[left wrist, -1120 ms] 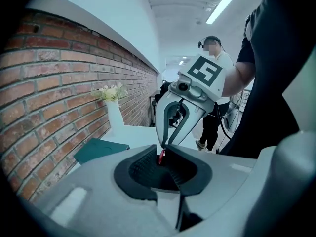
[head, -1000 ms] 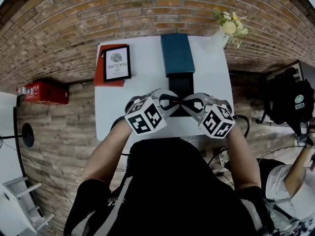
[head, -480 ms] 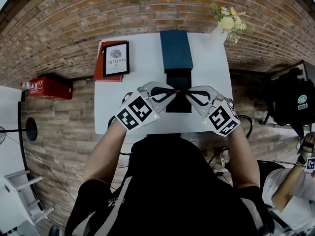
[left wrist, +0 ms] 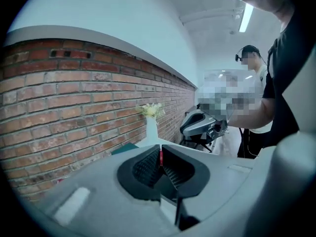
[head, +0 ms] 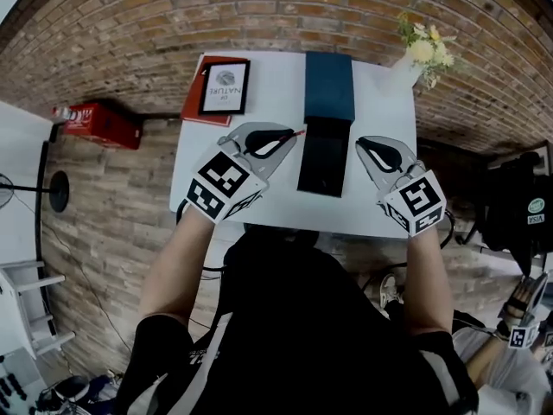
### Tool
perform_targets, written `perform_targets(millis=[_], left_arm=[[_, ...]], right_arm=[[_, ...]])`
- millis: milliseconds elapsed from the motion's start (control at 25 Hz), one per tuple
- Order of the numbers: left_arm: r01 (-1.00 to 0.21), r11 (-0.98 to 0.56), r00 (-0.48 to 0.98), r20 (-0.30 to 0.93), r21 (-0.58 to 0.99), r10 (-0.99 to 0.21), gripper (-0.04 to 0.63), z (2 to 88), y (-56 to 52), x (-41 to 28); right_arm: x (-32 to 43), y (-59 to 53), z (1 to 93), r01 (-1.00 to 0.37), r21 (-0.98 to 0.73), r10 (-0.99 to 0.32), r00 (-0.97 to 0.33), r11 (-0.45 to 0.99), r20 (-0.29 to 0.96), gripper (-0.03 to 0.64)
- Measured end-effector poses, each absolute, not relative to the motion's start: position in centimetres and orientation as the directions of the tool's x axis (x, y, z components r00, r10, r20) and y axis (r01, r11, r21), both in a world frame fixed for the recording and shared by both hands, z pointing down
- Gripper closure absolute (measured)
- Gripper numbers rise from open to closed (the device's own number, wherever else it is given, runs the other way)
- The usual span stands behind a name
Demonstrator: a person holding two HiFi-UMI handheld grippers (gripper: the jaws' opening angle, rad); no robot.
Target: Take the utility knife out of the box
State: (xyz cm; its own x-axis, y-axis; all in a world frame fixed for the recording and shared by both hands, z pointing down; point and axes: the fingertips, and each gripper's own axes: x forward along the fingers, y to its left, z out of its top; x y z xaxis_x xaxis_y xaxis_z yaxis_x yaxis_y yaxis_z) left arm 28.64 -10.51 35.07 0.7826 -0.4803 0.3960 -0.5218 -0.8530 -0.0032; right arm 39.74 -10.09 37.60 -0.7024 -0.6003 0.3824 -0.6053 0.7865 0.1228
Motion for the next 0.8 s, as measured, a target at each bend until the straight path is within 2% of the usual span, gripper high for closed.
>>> perform_targets(millis=[200,360,800], left_arm=[[-0.591,-0.807,0.753,0.359,-0.001,-0.552,0.575,33.4,-11.0,25.2],[-0.632,-0.774,0.747,0.3,0.04,-0.594,0.575,31.5,-11.8,22.4],[-0.693,-0.718,0.715,0.2,0.072,-0.67,0.575,27.7,-13.6,15.0]], right_arm=[[38.3,-10.4,35.7,-0.63,-0.019,-0.596,-0.744,0.777,0.301,0.616],[36.3,-10.5,34.1,-0.612,-0.003,-0.589,-0.763,0.791,0.267,0.617],[33.0,-11.6,29.6,-0.691,0.019,-0.683,-0.709,0.722,0.178,0.617]])
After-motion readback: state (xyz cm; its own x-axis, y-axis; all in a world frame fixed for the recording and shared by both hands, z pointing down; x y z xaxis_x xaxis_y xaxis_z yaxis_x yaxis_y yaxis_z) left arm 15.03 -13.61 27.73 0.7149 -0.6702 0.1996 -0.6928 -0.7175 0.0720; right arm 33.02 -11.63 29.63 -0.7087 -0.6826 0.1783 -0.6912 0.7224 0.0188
